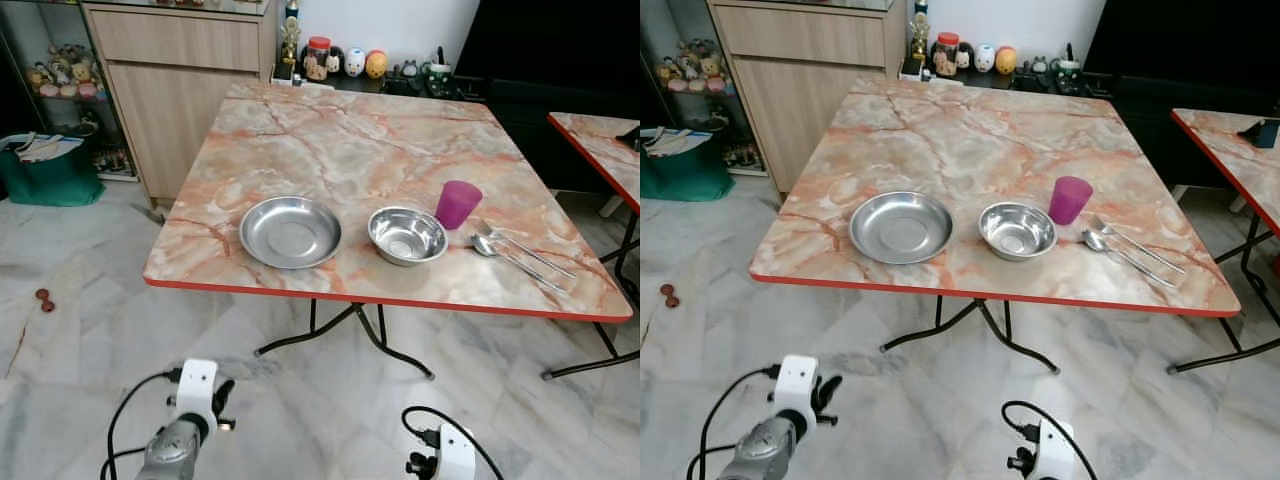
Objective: Setting the table
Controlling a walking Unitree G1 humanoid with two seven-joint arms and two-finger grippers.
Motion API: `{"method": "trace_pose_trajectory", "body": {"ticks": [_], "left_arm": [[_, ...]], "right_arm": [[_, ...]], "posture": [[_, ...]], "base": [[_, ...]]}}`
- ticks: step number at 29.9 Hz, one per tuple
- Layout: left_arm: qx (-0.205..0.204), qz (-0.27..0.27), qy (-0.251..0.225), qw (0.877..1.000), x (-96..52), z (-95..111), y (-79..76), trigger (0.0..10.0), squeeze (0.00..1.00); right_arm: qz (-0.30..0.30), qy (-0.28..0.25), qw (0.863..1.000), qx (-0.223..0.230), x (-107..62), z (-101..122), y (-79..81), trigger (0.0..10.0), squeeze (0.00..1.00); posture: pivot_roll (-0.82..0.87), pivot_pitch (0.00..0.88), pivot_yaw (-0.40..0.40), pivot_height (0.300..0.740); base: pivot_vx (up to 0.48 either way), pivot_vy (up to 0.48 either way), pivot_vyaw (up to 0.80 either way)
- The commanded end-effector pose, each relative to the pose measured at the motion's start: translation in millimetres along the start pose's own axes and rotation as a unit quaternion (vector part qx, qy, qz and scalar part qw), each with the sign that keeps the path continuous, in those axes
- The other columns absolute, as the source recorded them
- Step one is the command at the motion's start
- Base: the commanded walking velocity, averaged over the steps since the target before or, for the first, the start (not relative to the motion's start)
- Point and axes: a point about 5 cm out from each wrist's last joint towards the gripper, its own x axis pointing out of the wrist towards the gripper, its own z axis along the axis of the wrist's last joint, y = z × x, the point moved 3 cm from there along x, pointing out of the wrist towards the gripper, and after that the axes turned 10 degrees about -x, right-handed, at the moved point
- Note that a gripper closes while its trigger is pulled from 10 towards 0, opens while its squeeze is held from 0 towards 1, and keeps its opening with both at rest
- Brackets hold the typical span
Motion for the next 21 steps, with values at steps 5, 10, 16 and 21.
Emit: {"method": "trace_pose_trajectory", "body": {"ticks": [5,10,16,21], "left_arm": [[0.015,-0.005,-0.048,0.999,-12.5,5.7,7.0,10.0,0.0],[0.02,0.004,-0.127,0.992,-27.5,31.3,14.2,10.0,0.0],[0.022,0.004,-0.232,0.972,-25.7,96.0,8.2,10.0,0.0],[0.009,-0.029,-0.266,0.963,-11.2,130.9,-14.3,10.0,0.0]], "right_arm": [[-0.008,0.009,1.0,-0.003,-2.6,-7.3,-10.5,10.0,0.0],[-0.032,0.012,0.999,0.016,-6.9,-14.7,-28.9,10.0,0.0],[-0.042,0.011,0.999,0.022,-6.6,-11.7,-34.1,10.0,0.0],[-0.046,0.004,0.999,0.026,-4.9,-5.6,-34.1,10.0,0.0]], "posture": [[0.13,0.0,-0.093,0.727],[0.13,0.0,-0.09,0.727],[0.14,0.0,-0.1,0.727],[0.13,0.0,-0.101,0.727]], "base": [[0.0,0.0,0.0],[0.0,0.0,0.0],[0.0,0.0,0.0],[0.0,0.0,0.0]]}}
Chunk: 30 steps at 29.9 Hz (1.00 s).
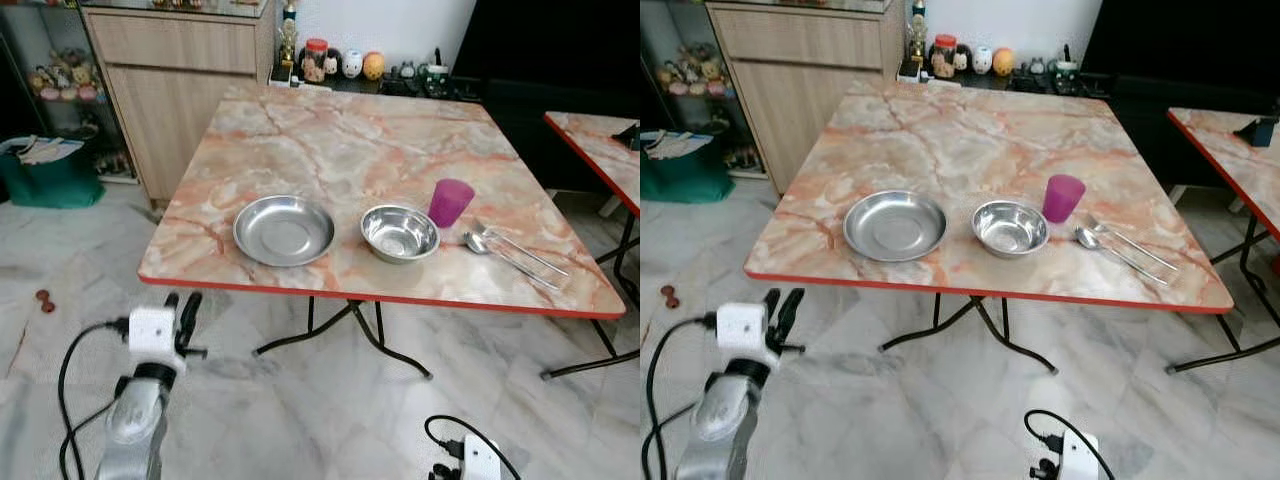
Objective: Setting the table
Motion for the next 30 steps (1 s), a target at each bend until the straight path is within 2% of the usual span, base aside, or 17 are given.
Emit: {"method": "trace_pose_trajectory", "body": {"ticks": [1,2,7,11,13,25,29,30], "left_arm": [[-0.011,-0.016,0.006,1.0,7.6,0.4,-11.3,10.0,0.0],[-0.015,-0.027,0.007,1.0,12.1,1.6,-18.7,10.0,0.0],[-0.034,-0.039,0.003,0.999,24.1,6.2,-35.3,10.0,0.0],[-0.043,-0.053,0.0,0.998,30.6,9.9,-47.9,10.0,0.0],[-0.045,-0.053,0.0,0.998,30.9,10.0,-48.1,10.0,0.0],[-0.052,-0.037,-0.003,0.998,33.6,14.9,-42.6,10.0,0.0],[-0.067,-0.032,-0.002,0.997,37.2,17.1,-41.4,10.0,0.0],[-0.084,-0.029,0.001,0.996,38.7,17.8,-40.9,10.0,0.0]], "right_arm": [[-0.008,-0.001,1.0,0.007,0.6,2.8,-3.5,10.0,0.0],[-0.009,-0.003,1.0,0.008,0.9,3.9,-3.4,10.0,0.0],[-0.012,-0.001,1.0,0.011,1.0,4.2,-4.0,10.0,0.0],[-0.012,0.0,1.0,0.008,0.7,2.8,-3.0,10.0,0.0],[-0.011,-0.001,1.0,0.007,0.7,2.9,-2.7,10.0,0.0],[-0.003,-0.006,1.0,0.0,0.8,3.5,3.4,10.0,0.0],[-0.003,-0.006,1.0,-0.001,1.2,5.0,2.5,10.0,0.0],[-0.003,-0.007,1.0,-0.001,1.3,5.2,2.5,10.0,0.0]], "posture": [[0.13,0.0,-0.102,0.727],[0.12,0.0,-0.098,0.727],[0.12,0.0,-0.098,0.727],[0.12,0.0,-0.097,0.727],[0.12,0.0,-0.096,0.727],[0.13,0.005,-0.098,0.727],[0.13,0.006,-0.099,0.727],[0.13,0.006,-0.099,0.727]], "base": [[0.0,0.0,0.0],[0.0,0.0,0.0],[0.211,0.0,0.0],[0.398,0.0,-0.58],[0.398,0.0,-0.57],[0.388,0.0,0.0],[0.064,0.0,0.0],[0.0,0.0,0.0]]}}
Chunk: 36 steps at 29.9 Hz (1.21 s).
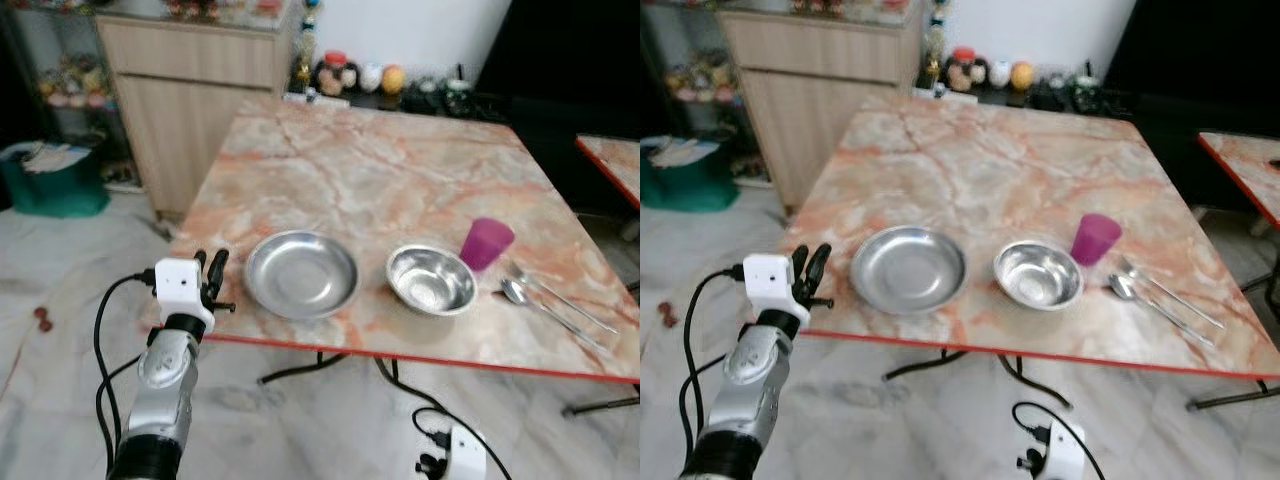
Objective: Setting the table
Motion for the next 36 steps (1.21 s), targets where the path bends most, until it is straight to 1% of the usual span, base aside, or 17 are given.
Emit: {"method": "trace_pose_trajectory", "body": {"ticks": [1,6,7,8,9,12,16,20,24,26,27,29,30,31,33,34,36], "left_arm": [[-0.02,-0.001,0.0,1.0,2.9,4.0,1.1,10.0,0.0],[-0.053,-0.007,0.024,0.998,10.2,4.8,-1.0,10.0,0.0],[-0.048,-0.007,0.027,0.998,10.6,4.6,-0.7,10.0,0.27],[-0.043,-0.008,0.029,0.999,10.7,4.7,-0.5,10.0,0.74],[-0.04,-0.009,0.029,0.999,10.9,5.4,-0.3,10.0,1.0],[-0.05,-0.004,0.026,0.998,10.1,9.1,2.9,10.0,1.0],[-0.047,0.004,0.025,0.999,7.6,13.1,8.3,10.0,1.0],[-0.054,0.02,0.039,0.998,2.4,16.1,17.7,10.0,1.0],[-0.064,0.026,0.075,0.995,-1.9,13.9,20.8,10.0,1.0],[-0.061,0.046,0.105,0.992,-4.3,11.3,24.9,10.0,1.0],[-0.068,0.053,0.111,0.99,-4.4,10.7,26.0,10.0,1.0],[-0.122,0.061,0.107,0.985,-2.4,14.2,24.5,10.0,1.0],[-0.119,0.062,0.111,0.985,-1.3,15.4,24.5,10.0,0.0],[-0.119,0.062,0.111,0.985,-1.3,15.4,24.5,10.0,0.0],[-0.094,0.057,0.131,0.985,-1.1,11.0,23.8,10.0,0.0],[-0.089,0.054,0.138,0.985,-1.6,8.5,23.6,10.0,0.0],[-0.096,0.048,0.162,0.981,-4.0,1.3,21.6,10.0,0.0]], "right_arm": [[-0.002,-0.003,1.0,0.004,0.8,3.1,-0.5,10.0,0.0],[-0.003,-0.003,1.0,0.002,1.1,4.3,-0.7,10.0,0.0],[-0.003,-0.003,1.0,0.002,1.2,4.4,-0.6,10.0,0.0],[-0.003,-0.003,1.0,0.002,1.2,4.4,-0.6,10.0,0.0],[-0.003,-0.003,1.0,0.001,1.2,4.5,-0.7,10.0,0.0],[-0.003,-0.003,1.0,0.002,1.2,4.6,-1.0,10.0,0.0],[-0.004,-0.003,1.0,0.001,1.1,4.4,-1.4,10.0,0.0],[-0.004,-0.002,1.0,0.001,1.1,4.2,-1.5,10.0,0.0],[-0.004,-0.001,1.0,0.0,1.2,4.3,-0.9,10.0,0.0],[-0.003,0.0,1.0,-0.001,1.3,4.0,0.0,10.0,0.0],[-0.003,0.0,1.0,-0.001,1.3,4.0,0.3,10.0,0.0],[-0.002,0.001,1.0,-0.001,1.3,3.5,0.9,10.0,0.0],[-0.001,0.001,1.0,-0.002,1.3,3.5,1.2,10.0,0.0],[-0.001,0.001,1.0,-0.002,1.3,3.5,1.2,10.0,0.0],[-0.001,0.002,1.0,-0.001,1.3,3.1,1.4,10.0,0.0],[-0.001,0.002,1.0,-0.001,1.2,3.0,1.6,10.0,0.0],[-0.001,0.003,1.0,0.0,1.2,2.7,1.8,10.0,0.0]], "posture": [[0.13,0.006,-0.099,0.727],[0.13,0.006,-0.099,0.727],[0.13,0.006,-0.099,0.727],[0.13,0.006,-0.099,0.727],[0.13,0.005,-0.099,0.727],[0.13,0.005,-0.099,0.727],[0.13,0.007,-0.1,0.727],[0.13,0.009,-0.102,0.727],[0.14,0.009,-0.103,0.727],[0.14,0.006,-0.1,0.727],[0.14,0.006,-0.1,0.727],[0.14,0.0,-0.1,0.727],[0.14,0.0,-0.1,0.727],[0.14,0.0,-0.1,0.727],[0.14,0.0,-0.096,0.727],[0.14,0.0,-0.094,0.727],[0.14,0.0,-0.092,0.727]], "base": [[0.0,0.0,0.0],[0.0,0.0,0.0],[0.0,0.0,0.0],[0.0,0.0,0.0],[0.0,0.0,0.0],[0.0,0.0,0.0],[0.0,0.0,0.0],[0.0,0.0,0.0],[0.0,0.0,0.0],[0.0,0.0,0.0],[0.0,0.0,0.0],[0.0,0.0,0.0],[0.0,0.0,0.0],[0.0,0.0,0.0],[0.0,0.0,0.0],[0.0,0.0,0.0],[0.0,0.0,0.0]]}}
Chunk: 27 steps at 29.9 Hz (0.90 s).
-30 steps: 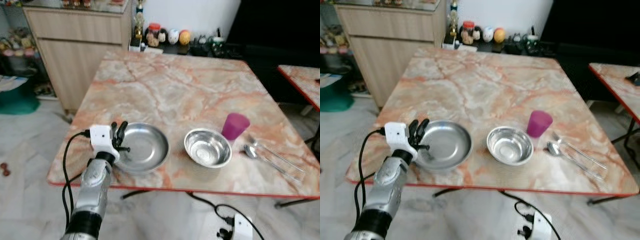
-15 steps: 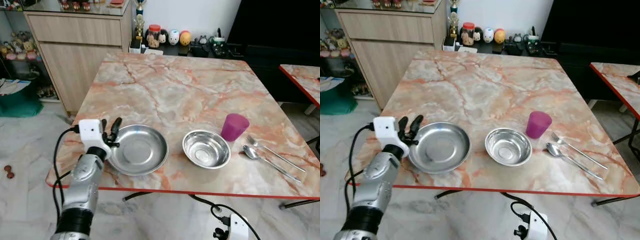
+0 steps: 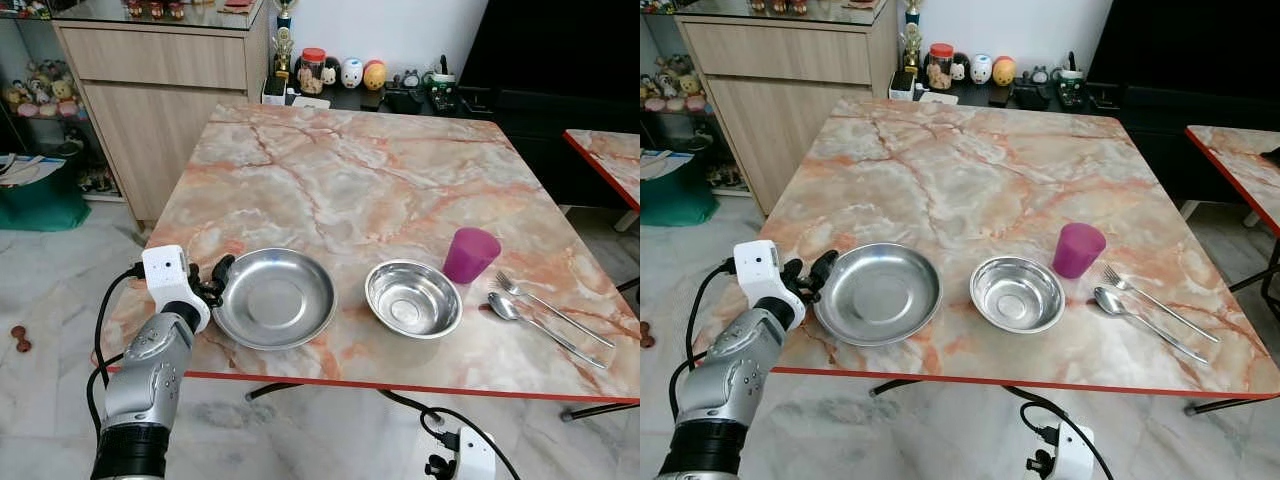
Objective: Setting the table
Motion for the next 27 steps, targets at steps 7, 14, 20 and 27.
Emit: {"method": "trace_pose_trajectory", "body": {"ticks": [7,14,20,27], "left_arm": [[0.038,-0.007,0.031,0.999,-0.1,-3.9,-5.7,10.0,0.0],[0.055,-0.005,0.051,0.997,1.8,-9.7,-7.7,10.0,0.0],[0.074,0.0,0.049,0.996,2.6,-11.5,-7.6,10.0,0.0],[0.071,0.018,0.029,0.997,5.6,-7.6,-6.3,10.0,0.0]], "right_arm": [[-0.001,0.007,1.0,0.001,-0.4,-2.9,-0.4,10.0,0.0],[0.005,0.01,1.0,0.001,-0.7,-4.7,1.5,10.0,0.0],[0.008,0.011,1.0,-0.001,-0.9,-5.6,2.2,10.0,0.0],[0.014,0.013,1.0,-0.01,-1.0,-6.0,2.5,10.0,0.0]], "posture": [[0.14,0.0,-0.085,0.727],[0.14,0.0,-0.081,0.727],[0.13,0.0,-0.078,0.727],[0.13,0.0,-0.082,0.727]], "base": [[0.0,0.0,0.0],[0.0,0.0,0.0],[0.0,0.0,0.0],[0.0,0.0,0.0]]}}
